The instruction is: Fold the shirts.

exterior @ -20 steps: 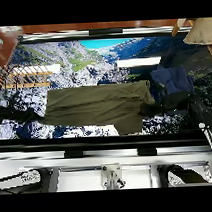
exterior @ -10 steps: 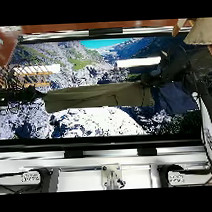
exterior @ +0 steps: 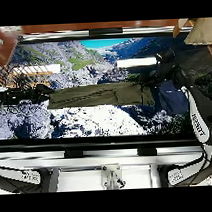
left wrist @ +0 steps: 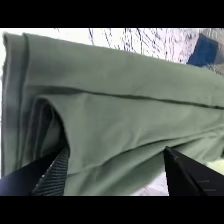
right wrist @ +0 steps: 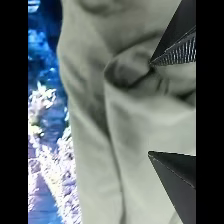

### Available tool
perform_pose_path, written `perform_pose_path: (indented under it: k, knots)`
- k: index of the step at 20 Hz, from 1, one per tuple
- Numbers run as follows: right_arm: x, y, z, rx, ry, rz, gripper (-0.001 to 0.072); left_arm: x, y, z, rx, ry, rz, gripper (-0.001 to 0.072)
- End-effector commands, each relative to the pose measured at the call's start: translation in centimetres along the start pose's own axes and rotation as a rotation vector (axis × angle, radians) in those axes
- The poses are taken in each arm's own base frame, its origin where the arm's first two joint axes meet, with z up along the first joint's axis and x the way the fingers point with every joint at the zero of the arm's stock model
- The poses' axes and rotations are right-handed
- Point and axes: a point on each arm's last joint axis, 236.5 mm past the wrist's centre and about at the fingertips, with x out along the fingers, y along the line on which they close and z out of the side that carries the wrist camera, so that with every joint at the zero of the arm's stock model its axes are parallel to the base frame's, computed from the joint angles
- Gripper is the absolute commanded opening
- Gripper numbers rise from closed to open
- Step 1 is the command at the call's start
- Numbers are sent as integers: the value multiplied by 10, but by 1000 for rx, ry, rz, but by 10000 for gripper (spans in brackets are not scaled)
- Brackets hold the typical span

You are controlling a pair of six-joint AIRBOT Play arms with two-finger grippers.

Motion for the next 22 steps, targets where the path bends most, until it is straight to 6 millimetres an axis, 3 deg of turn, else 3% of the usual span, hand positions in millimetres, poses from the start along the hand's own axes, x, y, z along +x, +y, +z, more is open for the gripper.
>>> perform_pose_path:
  k: [1,3,5,11,15,22]
  knots:
    - [-23,-33,-12,-25,65,-97,674,-11,-10,-8,-12,60,-51,710]
    - [-34,-55,-41,27,196,-114,692,-24,-22,-11,10,88,-80,710]
    - [-32,-64,-57,55,265,-112,692,-32,-33,-15,32,104,-98,709]
    - [1,-58,-49,114,227,-52,692,-46,-68,-47,96,219,-160,702]
    - [19,-58,-57,184,253,-28,692,-47,-78,-50,127,217,-162,702]
    - [37,-27,-62,289,280,103,679,-41,-96,-54,150,227,-205,702]
